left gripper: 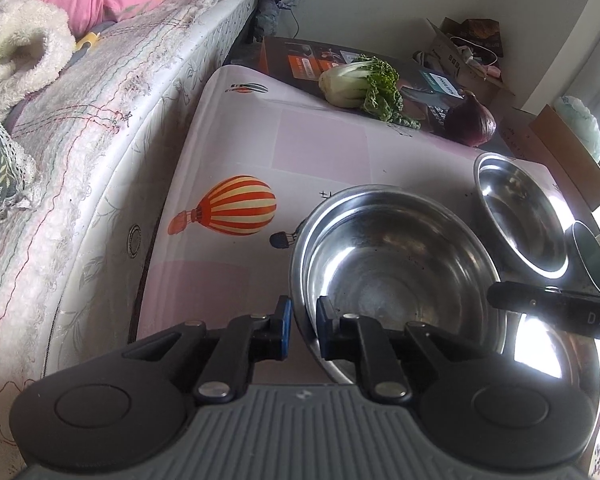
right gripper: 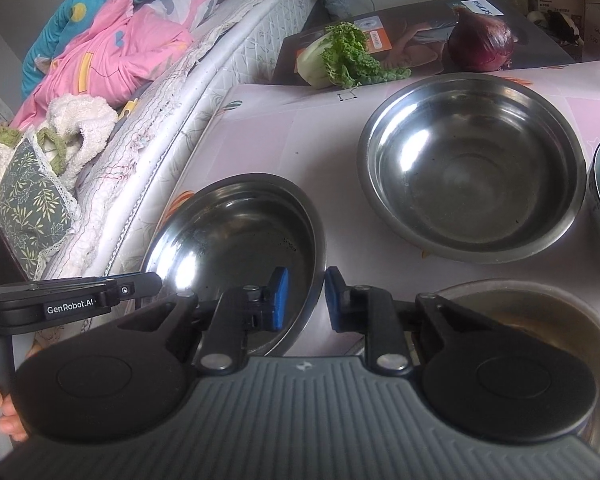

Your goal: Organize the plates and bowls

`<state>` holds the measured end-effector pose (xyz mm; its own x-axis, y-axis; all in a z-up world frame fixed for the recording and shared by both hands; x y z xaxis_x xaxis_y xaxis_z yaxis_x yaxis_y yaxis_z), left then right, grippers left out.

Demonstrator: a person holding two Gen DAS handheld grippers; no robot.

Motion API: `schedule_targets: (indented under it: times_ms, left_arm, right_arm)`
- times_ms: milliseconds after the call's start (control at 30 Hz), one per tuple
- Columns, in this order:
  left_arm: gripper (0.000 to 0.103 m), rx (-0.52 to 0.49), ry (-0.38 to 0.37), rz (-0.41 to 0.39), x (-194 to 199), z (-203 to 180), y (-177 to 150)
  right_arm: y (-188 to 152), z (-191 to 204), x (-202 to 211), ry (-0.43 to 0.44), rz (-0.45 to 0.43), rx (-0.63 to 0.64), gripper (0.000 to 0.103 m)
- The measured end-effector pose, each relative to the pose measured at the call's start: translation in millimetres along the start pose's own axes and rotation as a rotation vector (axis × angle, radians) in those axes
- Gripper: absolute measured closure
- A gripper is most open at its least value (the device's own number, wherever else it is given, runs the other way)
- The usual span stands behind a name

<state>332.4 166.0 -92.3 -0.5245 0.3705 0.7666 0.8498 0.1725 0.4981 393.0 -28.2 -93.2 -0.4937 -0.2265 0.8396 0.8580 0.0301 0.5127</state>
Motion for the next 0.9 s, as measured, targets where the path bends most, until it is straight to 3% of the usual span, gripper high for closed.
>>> schedule_targets:
  times_ms: [133,300,433,533,900]
  left_arm:
    - [0.089,0.002,-0.003,0.002,12,10,-10]
    - [0.08,-0.004,0.017,-0.006,16,14,-13]
    - [0.081,-0.026,0.035,0.007,9,12,-14]
    - [0.089,-0.02,0.024,0.007,5,9,-14]
    - [0.085,-0.015,0.061,0.02,0,9,-13]
  right_arm:
    - [-9,11,5,0.039,0.021,0.056,0.084]
    - [-3,6,2,-0.002,-0.009,0.046,0.084]
    - [-1,5,-6,0.004,-0.004,0.022,0.084]
    - [-1,8,-10,0.025,0.008,0.004,0.092]
    - [-2,13,-17,0.036,0.015,-0.024,0.093]
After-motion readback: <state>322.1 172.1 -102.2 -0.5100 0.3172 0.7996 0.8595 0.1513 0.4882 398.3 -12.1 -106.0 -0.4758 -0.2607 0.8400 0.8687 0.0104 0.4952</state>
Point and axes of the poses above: each gripper's, at about its wrist camera, not at the fingertips, and x roughly against the way its jaws point, z to its left, y to its top, the point moved 6 cm from there along -x, roughly the way its jaws point, and after that the axes turned 15 degrees about -y, right-handed, at the moved point
